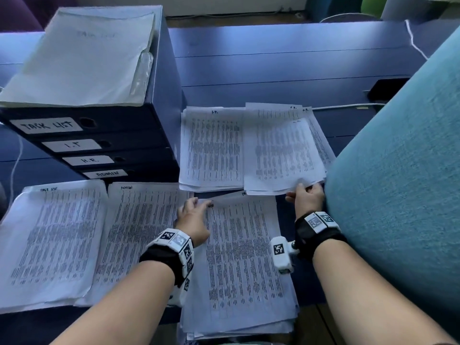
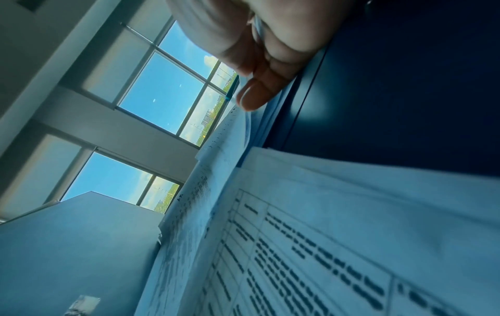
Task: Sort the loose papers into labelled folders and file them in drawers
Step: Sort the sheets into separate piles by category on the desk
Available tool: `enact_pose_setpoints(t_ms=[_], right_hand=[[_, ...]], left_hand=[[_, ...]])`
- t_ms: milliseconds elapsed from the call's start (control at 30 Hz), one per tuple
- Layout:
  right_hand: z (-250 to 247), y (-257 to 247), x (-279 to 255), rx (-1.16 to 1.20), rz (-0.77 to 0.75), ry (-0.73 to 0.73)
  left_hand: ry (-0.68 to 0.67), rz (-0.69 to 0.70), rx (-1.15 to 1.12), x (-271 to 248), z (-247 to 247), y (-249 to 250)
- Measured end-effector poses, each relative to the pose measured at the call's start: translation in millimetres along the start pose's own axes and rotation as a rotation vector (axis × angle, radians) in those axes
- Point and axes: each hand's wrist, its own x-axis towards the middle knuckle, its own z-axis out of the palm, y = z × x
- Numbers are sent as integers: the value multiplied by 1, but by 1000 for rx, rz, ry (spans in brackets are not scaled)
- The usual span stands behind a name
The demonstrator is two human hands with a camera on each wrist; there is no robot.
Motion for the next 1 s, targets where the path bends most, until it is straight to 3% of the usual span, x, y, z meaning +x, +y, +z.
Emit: enact_pose_setpoints(t_ms=[167, 333, 467, 600, 700, 867, 1000], right_hand=[[6, 11, 14, -24, -19, -21], [6, 12, 8, -404, -202, -76], [7, 13, -3, -857, -470, -211], [6, 17, -2, -1134, -306, -426], [3, 19, 1, -1094, -268, -458], [-7, 23, -12, -842, -475, -346], [-14, 24, -37, -737, -575, -372]], left_hand=[[4, -8, 28, 2, 7, -2], [28, -21, 49, 3, 8, -3], [70, -27, 82, 3, 9, -4], [113, -66, 51, 4, 6, -10], [144, -106, 22, 3, 3, -15], [190, -104, -143, -7, 1, -16], [243, -107, -172, -13, 1, -20]])
